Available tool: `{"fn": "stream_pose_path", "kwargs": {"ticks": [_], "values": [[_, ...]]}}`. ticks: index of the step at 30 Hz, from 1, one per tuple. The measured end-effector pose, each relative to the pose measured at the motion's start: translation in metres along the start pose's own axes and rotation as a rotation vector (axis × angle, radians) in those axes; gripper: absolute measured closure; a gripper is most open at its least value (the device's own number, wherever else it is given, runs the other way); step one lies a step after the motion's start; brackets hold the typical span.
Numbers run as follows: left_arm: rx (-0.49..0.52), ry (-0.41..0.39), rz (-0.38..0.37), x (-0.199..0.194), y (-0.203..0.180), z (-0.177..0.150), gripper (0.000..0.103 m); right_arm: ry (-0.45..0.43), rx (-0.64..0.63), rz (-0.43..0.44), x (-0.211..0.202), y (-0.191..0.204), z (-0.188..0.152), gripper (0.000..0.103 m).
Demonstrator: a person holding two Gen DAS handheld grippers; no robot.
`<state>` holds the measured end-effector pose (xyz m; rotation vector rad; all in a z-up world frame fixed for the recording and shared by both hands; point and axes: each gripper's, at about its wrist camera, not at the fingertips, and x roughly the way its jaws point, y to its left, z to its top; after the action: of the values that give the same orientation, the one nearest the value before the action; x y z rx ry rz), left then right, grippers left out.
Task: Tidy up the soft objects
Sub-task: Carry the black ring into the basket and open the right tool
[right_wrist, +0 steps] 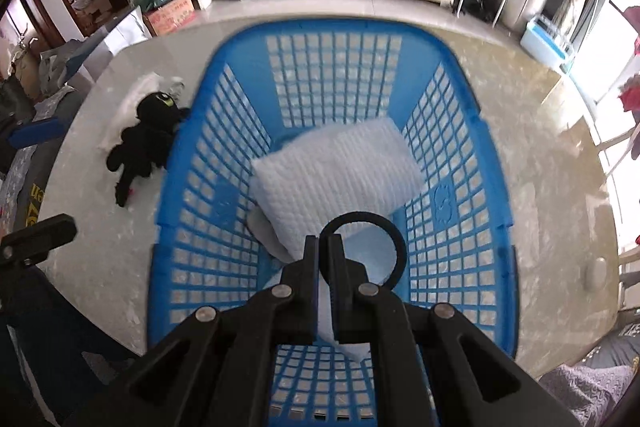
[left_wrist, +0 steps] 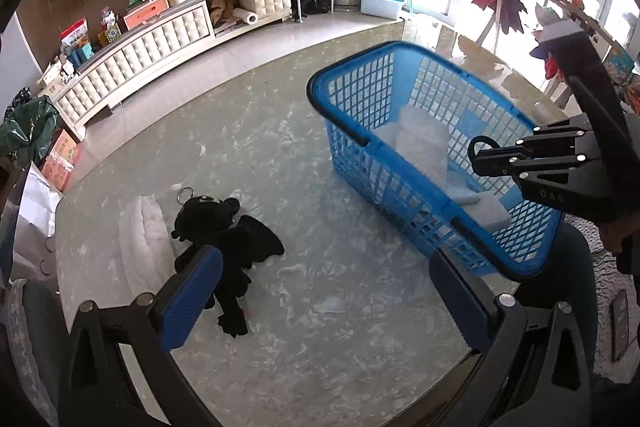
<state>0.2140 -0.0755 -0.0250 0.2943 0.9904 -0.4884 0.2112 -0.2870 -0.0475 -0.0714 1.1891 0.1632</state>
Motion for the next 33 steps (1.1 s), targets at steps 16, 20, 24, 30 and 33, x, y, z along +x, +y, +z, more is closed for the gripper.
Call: {"fn": "stream_pose_path", "kwargs": {"ticks": [16,20,24,30,33], "values": [[-0.037,0.029,0.02,0.005,0.021,-0.015,0.0,0.056,0.008,-0.058,0.02,0.002,-0.008,0.045],[-0.054,0.037,0.025,0.005,0.032,-0.022,0.0,0.035,0.022,-0.029,0.013,0.0,-0.013,0.03],[-0.078,0.048,0.046,0.006,0.053,-0.026,0.0,0.007,0.018,-0.052,0.003,-0.002,-0.019,0.014],[-0.132,0.063,0.048,0.009,0.091,-0.026,0.0,-0.056,0.009,-0.071,-0.013,-0.001,-0.024,0.006],[-0.112,0.08,0.053,0.017,0.102,-0.023,0.0,-0.071,0.002,-0.076,-0.022,-0.004,-0.027,0.005]]}}
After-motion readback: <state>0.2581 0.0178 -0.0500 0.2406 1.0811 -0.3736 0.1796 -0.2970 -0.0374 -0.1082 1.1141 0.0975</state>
